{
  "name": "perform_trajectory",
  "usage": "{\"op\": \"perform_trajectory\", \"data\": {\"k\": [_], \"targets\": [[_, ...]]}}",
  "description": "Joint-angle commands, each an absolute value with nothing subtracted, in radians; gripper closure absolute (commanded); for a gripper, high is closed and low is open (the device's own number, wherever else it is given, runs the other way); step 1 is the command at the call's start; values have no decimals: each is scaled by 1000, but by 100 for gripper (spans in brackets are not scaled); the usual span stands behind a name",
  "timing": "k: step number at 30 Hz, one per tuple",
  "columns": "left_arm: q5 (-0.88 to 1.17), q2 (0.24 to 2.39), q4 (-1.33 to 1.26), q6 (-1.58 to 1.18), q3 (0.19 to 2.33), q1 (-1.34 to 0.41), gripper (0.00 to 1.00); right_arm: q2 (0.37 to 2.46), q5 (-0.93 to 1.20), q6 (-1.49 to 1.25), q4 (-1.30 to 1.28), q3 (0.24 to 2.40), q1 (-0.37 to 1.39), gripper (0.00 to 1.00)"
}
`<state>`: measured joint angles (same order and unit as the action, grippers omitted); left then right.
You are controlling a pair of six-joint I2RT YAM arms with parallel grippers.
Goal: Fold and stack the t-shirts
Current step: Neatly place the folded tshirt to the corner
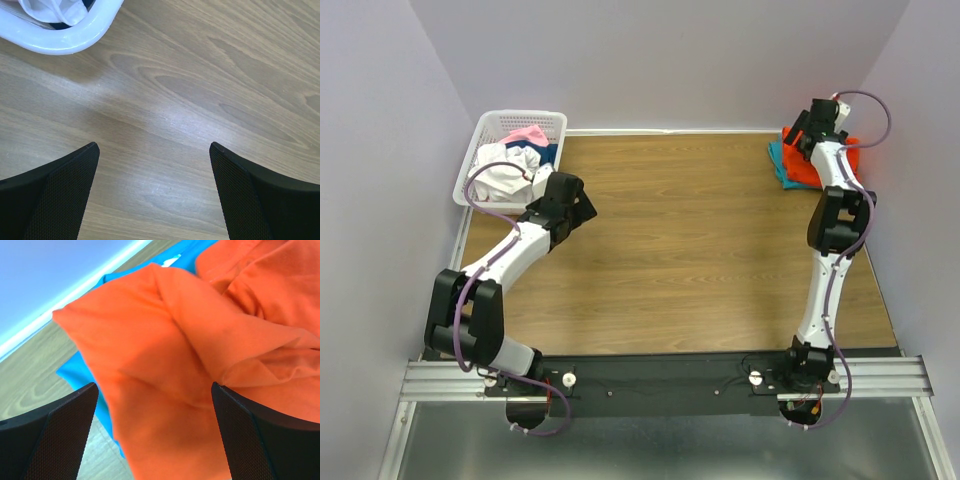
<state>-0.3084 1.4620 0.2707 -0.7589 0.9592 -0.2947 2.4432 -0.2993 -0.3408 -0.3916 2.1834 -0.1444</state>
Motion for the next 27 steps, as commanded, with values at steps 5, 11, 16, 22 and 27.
{"op": "perform_trajectory", "data": {"k": [5, 11, 16, 22, 27], "targets": [[-296, 1482, 299, -764, 982, -288, 2, 2555, -310, -383, -394, 2368, -182, 0], [-305, 1509, 310, -759, 1000, -288, 2, 2684, -270, -514, -355, 2537, -238, 0], [-308, 1523, 314, -761, 996, -288, 2, 2684, -305, -523, -204, 2522, -244, 0], [-308, 1509, 305, -762, 974, -288, 2, 2686, -322, -451, 21, 2531, -244, 0], [-293, 1480, 290, -764, 950, -288, 2, 2643, -282, -381, 129, 2484, -242, 0]]}}
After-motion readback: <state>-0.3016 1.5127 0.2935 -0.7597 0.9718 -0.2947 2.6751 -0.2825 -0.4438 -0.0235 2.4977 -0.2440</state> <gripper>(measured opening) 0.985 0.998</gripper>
